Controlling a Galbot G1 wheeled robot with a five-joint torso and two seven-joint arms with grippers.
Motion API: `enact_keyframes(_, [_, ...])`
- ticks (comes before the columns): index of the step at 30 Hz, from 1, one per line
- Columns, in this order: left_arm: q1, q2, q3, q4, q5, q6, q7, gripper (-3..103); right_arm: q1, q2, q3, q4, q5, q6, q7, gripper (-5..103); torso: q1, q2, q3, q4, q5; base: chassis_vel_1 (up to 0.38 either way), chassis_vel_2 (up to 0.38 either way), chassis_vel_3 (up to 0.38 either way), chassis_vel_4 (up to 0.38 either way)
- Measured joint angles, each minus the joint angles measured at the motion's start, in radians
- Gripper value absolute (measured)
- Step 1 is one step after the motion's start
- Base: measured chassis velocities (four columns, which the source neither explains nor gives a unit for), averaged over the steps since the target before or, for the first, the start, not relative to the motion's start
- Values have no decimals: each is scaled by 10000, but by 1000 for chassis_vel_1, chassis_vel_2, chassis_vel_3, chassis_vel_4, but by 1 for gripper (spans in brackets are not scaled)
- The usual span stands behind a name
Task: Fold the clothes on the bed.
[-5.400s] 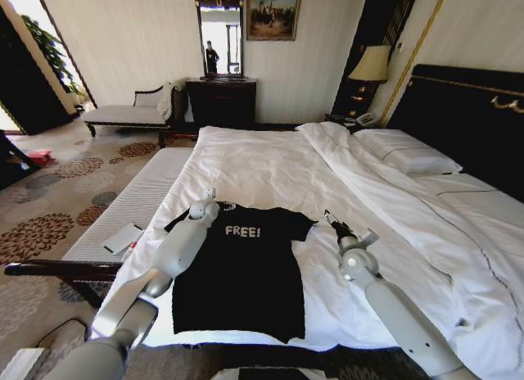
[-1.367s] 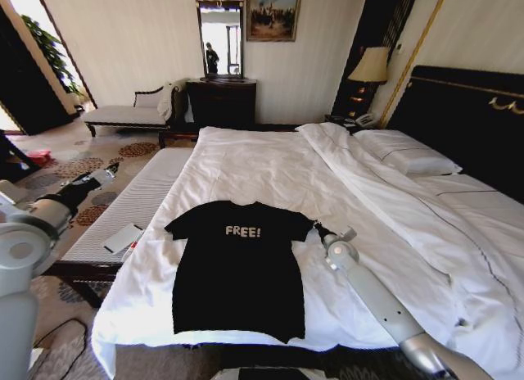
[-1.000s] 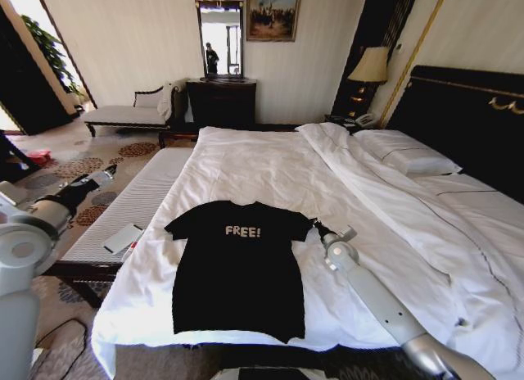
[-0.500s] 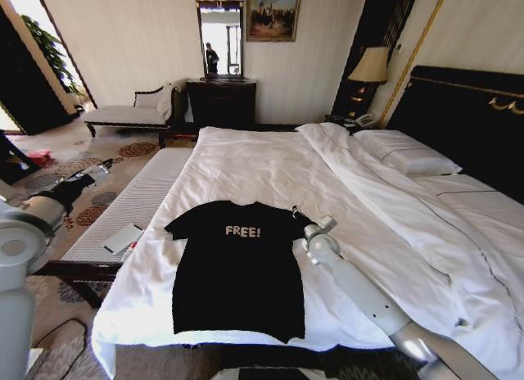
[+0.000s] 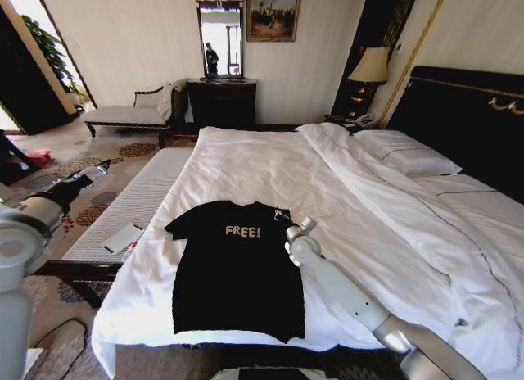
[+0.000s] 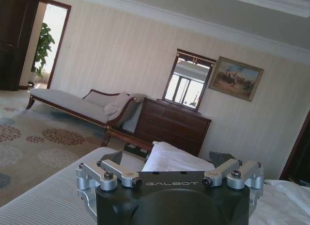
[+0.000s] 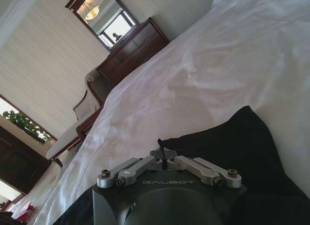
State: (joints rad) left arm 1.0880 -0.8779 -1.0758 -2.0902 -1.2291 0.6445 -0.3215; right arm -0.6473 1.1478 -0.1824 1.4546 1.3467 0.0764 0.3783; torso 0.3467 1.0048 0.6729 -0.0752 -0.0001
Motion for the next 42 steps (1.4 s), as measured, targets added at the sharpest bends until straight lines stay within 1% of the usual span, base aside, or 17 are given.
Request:
enact_keyframes(9, [28, -55, -9, 31, 46, 0, 0, 100, 197, 548, -184, -488, -243, 52, -34, 0, 0, 0, 0, 0, 0, 0, 0, 0, 0])
enact_keyframes(16, [46, -108, 4, 77, 128, 14, 0, 100, 185, 707, -237, -600, -567, 51, -52, 0, 0, 0, 0, 0, 0, 0, 0, 0, 0])
enact_keyframes(17, [48, -113, 9, 103, 168, 19, 0, 100, 141, 693, -245, -571, -622, 45, -77, 10, 0, 0, 0, 0, 1, 0, 0, 0, 0])
enact_keyframes(18, [48, -116, 12, 117, 178, 22, 0, 100, 118, 679, -246, -540, -640, 43, -85, 10, 0, 0, 0, 0, 1, 0, 0, 0, 0])
enact_keyframes(19, [47, -119, 17, 136, 188, 26, 0, 100, 89, 654, -243, -489, -645, 42, -92, 16, 0, 0, 0, 0, 1, 0, 0, 0, 0])
enact_keyframes(22, [41, -124, 30, 159, 198, 35, 0, 100, 36, 586, -217, -381, -644, 37, -97, 21, 0, 0, 0, 0, 2, 0, 0, 0, 0])
enact_keyframes(23, [35, -134, 48, 172, 199, 49, -2, 100, 7, 512, -200, -272, -634, 32, -105, 32, 0, 0, 0, -1, 1, 0, 0, 0, 0])
enact_keyframes(24, [33, -144, 65, 175, 200, 59, -9, 100, -6, 463, -191, -198, -623, 26, -108, 32, 0, 1, 0, -2, 1, 0, 0, 0, 0])
enact_keyframes(25, [31, -162, 81, 175, 200, 67, -14, 100, -12, 433, -184, -137, -612, 23, -108, 37, 0, 1, 0, -2, 2, 0, 0, 0, 0])
enact_keyframes(26, [31, -162, 81, 175, 200, 67, -14, 100, -12, 433, -184, -137, -612, 23, -108, 37, 0, 1, 0, -2, 2, 0, 0, 0, 0])
enact_keyframes(29, [55, -234, 142, 180, 196, 126, -33, 100, -12, 419, -93, 0, -600, 21, -102, 54, 0, 0, 0, 0, 2, 0, 0, 0, 0])
enact_keyframes(32, [110, -255, 222, 227, 137, 205, -58, 100, 5, 390, 66, 92, -585, 20, -86, 59, 0, 0, 0, 2, 3, 0, 0, 0, 0])
enact_keyframes(33, [122, -257, 244, 241, 110, 228, -72, 100, 7, 362, 112, 115, -578, 20, -83, 65, -1, 0, 0, 3, 2, 0, 0, 0, 0])
enact_keyframes(35, [154, -269, 455, 419, -335, 514, -287, 100, -27, 98, 390, 235, -569, 21, -73, 76, 0, 1, 0, 2, 3, 0, 0, 0, 0])
enact_keyframes(37, [148, -275, 529, 496, -562, 642, -433, 100, -54, 19, 478, 262, -572, 21, -72, 76, 0, 1, 0, 0, 2, 0, 0, 0, 0])
enact_keyframes(39, [41, -331, 833, 947, -1841, 890, -1072, 100, -193, -254, 831, 331, -573, 28, -39, 86, 0, 1, 0, -3, 4, 0, 0, 0, 0])
enact_keyframes(42, [-162, -474, 1236, 1835, -2688, 929, -1286, 100, -402, -554, 1199, 439, -570, 41, 27, 99, 0, 0, 0, 2, 4, 0, 0, 0, 0])
